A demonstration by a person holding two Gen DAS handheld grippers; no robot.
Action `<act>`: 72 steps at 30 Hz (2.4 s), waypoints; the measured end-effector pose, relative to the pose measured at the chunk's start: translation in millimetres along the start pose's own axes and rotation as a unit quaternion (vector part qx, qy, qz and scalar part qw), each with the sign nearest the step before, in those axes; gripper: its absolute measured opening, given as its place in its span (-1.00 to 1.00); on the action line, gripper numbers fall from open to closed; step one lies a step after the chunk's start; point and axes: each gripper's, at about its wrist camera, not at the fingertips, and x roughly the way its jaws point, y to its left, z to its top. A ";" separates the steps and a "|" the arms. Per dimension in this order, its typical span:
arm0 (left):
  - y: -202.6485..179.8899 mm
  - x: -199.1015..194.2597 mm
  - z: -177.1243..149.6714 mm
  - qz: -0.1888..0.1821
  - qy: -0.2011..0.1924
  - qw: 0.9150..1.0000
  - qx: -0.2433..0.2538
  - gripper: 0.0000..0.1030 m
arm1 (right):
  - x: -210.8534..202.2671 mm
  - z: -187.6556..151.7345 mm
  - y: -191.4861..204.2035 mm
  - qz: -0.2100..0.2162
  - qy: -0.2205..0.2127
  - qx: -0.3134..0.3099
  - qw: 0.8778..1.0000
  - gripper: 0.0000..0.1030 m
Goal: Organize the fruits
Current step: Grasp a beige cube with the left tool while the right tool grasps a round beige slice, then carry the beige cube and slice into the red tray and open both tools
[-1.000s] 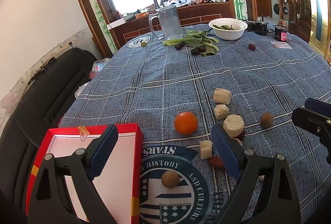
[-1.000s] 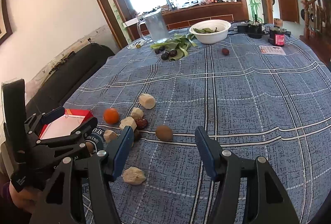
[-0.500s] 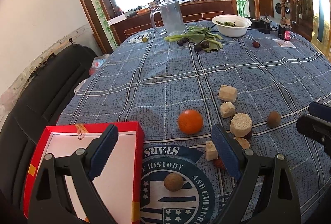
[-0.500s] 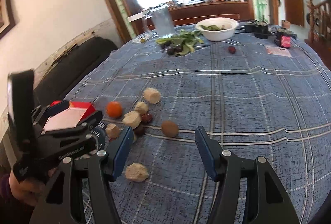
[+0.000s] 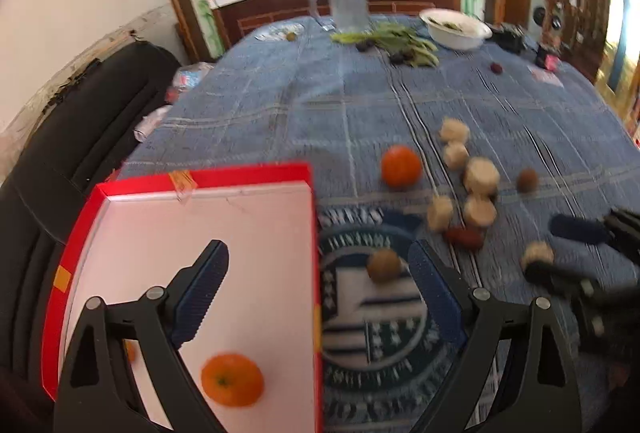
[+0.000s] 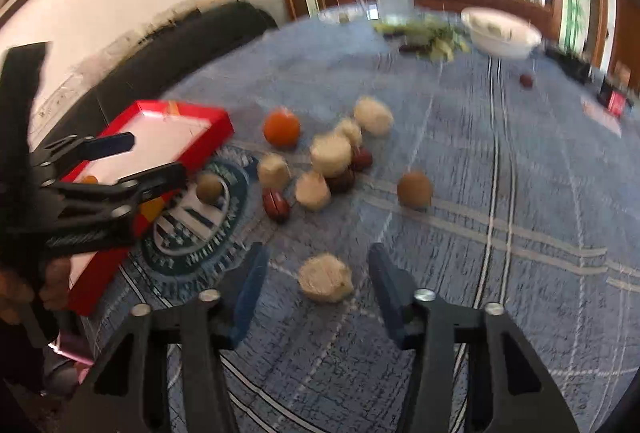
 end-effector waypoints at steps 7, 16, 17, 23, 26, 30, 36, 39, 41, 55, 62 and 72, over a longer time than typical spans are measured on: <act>-18.6 -6.7 -1.7 -0.017 0.001 0.999 0.035 0.78 | 1.4 -3.8 -0.2 0.000 0.009 0.003 1.000 -0.46; -46.2 19.1 26.3 -0.024 0.016 0.998 0.061 0.78 | -9.0 1.3 -29.9 -0.018 -0.016 0.074 0.997 -0.46; -48.4 24.7 29.8 -0.023 0.020 0.998 0.060 0.78 | -9.2 2.0 -31.2 -0.018 -0.017 0.078 0.997 -0.46; -51.3 51.1 38.1 -0.041 0.049 0.997 0.042 0.55 | -10.8 3.4 -33.5 -0.011 -0.022 0.089 0.996 -0.46; -51.8 62.4 37.2 -0.055 0.068 0.996 0.033 0.18 | -9.8 4.5 -36.0 -0.012 -0.022 0.089 0.996 -0.46; -55.9 66.6 38.3 -0.088 0.069 0.993 0.032 -0.28 | -10.1 4.3 -35.8 -0.017 -0.025 0.088 0.996 -0.46; -61.8 56.3 32.5 -0.109 0.056 0.992 0.037 -0.69 | -14.2 5.8 -36.4 -0.027 -0.043 0.078 0.996 -0.46; -52.6 34.0 30.7 -0.112 0.030 0.993 0.024 -0.69 | -17.4 7.3 -38.3 -0.033 -0.058 0.079 0.995 -0.46; -41.9 10.1 26.3 -0.112 0.004 0.994 0.014 -0.69 | -18.7 7.7 -39.5 -0.037 -0.063 0.080 0.994 -0.46; 70.0 -66.6 -45.6 -0.024 -0.050 0.996 -0.066 -0.69 | -20.1 11.8 -11.4 -0.034 -0.096 0.067 0.993 -0.46; 111.8 -65.0 -68.2 0.003 -0.041 0.994 -0.103 -0.69 | -4.4 28.3 75.6 0.042 -0.091 0.001 0.995 -0.46; 145.9 -53.1 -87.0 0.020 -0.031 0.991 -0.127 -0.69 | 32.6 54.5 169.3 0.104 -0.057 -0.066 0.991 -0.46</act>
